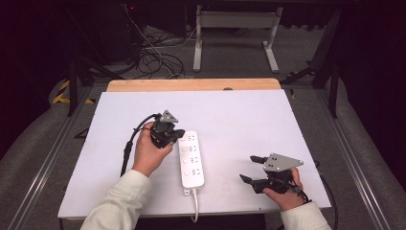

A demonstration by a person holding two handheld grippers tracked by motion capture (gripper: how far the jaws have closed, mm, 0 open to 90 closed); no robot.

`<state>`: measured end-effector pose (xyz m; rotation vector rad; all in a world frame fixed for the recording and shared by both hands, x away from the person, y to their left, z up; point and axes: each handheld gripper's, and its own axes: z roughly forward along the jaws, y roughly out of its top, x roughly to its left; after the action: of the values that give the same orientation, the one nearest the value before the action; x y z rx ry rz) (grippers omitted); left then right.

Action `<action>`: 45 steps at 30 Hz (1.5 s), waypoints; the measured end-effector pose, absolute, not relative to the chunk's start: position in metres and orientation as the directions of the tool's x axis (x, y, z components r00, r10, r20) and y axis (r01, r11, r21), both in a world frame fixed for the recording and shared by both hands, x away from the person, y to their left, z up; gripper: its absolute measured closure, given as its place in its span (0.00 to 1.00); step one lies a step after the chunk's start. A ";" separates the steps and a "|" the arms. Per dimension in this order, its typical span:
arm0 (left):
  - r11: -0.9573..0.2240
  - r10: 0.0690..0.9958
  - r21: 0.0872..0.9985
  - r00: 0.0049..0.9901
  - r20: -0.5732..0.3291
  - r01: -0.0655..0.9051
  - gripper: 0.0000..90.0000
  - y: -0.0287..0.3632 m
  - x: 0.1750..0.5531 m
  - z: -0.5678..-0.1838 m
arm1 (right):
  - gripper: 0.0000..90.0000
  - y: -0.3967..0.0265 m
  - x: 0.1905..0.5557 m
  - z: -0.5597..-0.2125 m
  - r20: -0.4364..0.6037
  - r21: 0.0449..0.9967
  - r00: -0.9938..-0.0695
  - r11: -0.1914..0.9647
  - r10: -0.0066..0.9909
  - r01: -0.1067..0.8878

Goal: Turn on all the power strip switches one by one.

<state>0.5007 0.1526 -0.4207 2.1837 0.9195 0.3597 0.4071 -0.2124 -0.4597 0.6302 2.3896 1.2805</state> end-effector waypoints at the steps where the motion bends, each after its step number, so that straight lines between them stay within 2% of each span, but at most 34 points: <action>1: -0.490 0.705 0.713 0.709 -0.014 0.501 1.00 0.152 0.503 -0.423 | 0.30 -0.212 0.407 -0.460 -0.099 0.844 -0.838 0.491 0.537 0.214; 23: -0.523 0.707 0.655 0.707 -0.026 0.546 1.00 0.149 0.523 -0.445 | 0.30 -0.213 0.407 -0.460 -0.100 0.844 -0.838 0.491 0.537 0.214; 45: -0.511 0.712 0.651 0.701 -0.046 0.561 1.00 0.148 0.525 -0.449 | 0.30 -0.212 0.407 -0.460 -0.101 0.844 -0.841 0.494 0.531 0.210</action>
<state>0.5248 0.1475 -0.4494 2.2552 0.9668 0.2991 0.4069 -0.2121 -0.4603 0.6204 2.3935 1.2819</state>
